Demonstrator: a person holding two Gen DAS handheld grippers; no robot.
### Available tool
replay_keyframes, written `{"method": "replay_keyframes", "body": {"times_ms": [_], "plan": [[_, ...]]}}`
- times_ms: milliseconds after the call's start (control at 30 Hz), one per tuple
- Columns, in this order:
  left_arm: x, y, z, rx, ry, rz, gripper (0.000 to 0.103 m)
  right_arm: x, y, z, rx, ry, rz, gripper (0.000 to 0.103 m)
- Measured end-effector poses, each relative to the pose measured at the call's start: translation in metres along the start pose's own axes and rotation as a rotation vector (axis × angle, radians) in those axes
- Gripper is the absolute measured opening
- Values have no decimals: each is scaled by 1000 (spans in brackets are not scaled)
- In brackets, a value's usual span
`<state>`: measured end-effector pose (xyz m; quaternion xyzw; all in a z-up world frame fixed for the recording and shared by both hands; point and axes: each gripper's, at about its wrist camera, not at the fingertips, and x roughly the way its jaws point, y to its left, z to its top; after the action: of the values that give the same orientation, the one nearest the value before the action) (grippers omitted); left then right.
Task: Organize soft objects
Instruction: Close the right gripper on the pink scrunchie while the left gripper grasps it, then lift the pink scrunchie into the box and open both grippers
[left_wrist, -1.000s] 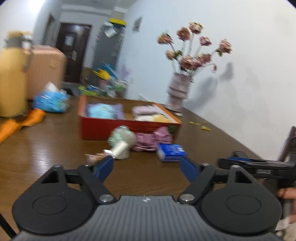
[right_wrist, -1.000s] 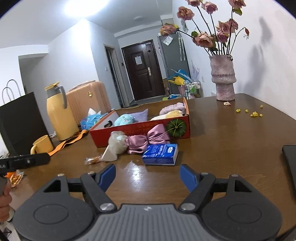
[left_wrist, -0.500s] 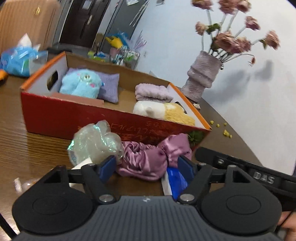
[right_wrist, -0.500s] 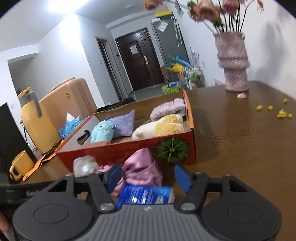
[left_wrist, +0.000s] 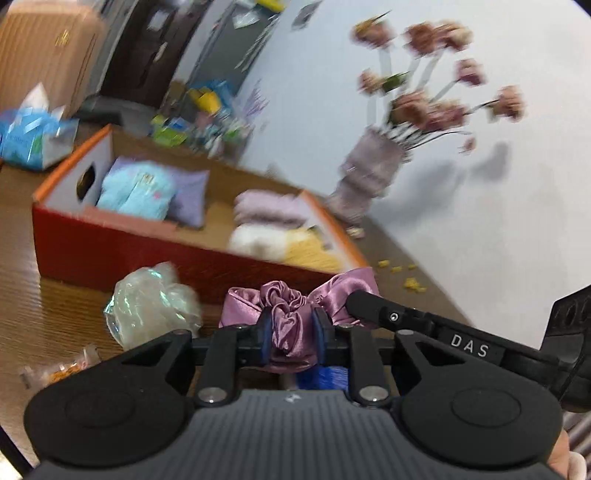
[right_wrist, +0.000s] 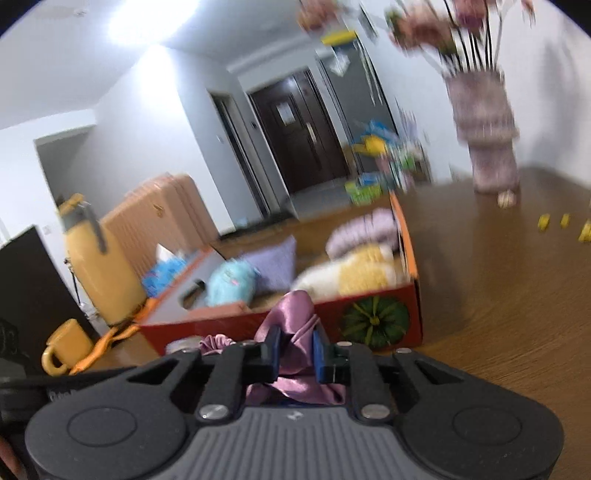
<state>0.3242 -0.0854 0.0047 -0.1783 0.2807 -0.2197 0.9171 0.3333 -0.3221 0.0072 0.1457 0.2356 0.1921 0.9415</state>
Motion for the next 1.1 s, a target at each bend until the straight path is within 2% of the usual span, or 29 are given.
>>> {"method": "replay_keyframes", "body": {"times_ms": [67,133,200,267,333,367,467,533,600,633,667,733,833,900,967,1067,1100], "plan": [[-26,-11,-8,29,-4,-23,22,-32,9,-7,-1,-35,21,17],[-48,-22,-23,82,17,-20,22,-57,17,-20,8,-34,32,17],[-68,-30,-47,136,44,-3,23,-76,23,-44,24,-1,38,17],[-81,-30,-71,155,79,12,28,-85,24,-65,56,47,46,17],[-90,-25,-91,136,106,25,54,-92,23,-84,75,91,47,17],[-92,-22,-99,128,116,41,61,-94,22,-91,86,105,36,17],[-95,-19,-109,138,120,79,67,-101,16,-106,118,118,34,17],[-93,-17,-111,132,123,67,69,-104,16,-108,120,116,32,17],[-88,-14,-110,113,132,51,67,-106,18,-110,106,114,26,17],[-86,-15,-111,112,133,45,62,-107,20,-110,102,113,23,17],[-83,-15,-110,115,136,36,57,-107,20,-110,104,112,23,17],[-80,-16,-111,113,155,17,35,-109,20,-112,110,112,29,17],[-78,-17,-110,103,171,-25,24,-109,16,-111,124,112,33,16],[-78,-20,-102,113,164,-46,22,-107,17,-103,124,106,40,14],[-83,-26,-86,152,112,-64,21,-107,21,-88,108,81,53,14],[-82,-31,-34,184,6,-102,21,-101,25,-40,76,6,97,14],[-77,-32,-16,189,-7,-102,22,-96,26,-21,59,-13,109,14]]}}
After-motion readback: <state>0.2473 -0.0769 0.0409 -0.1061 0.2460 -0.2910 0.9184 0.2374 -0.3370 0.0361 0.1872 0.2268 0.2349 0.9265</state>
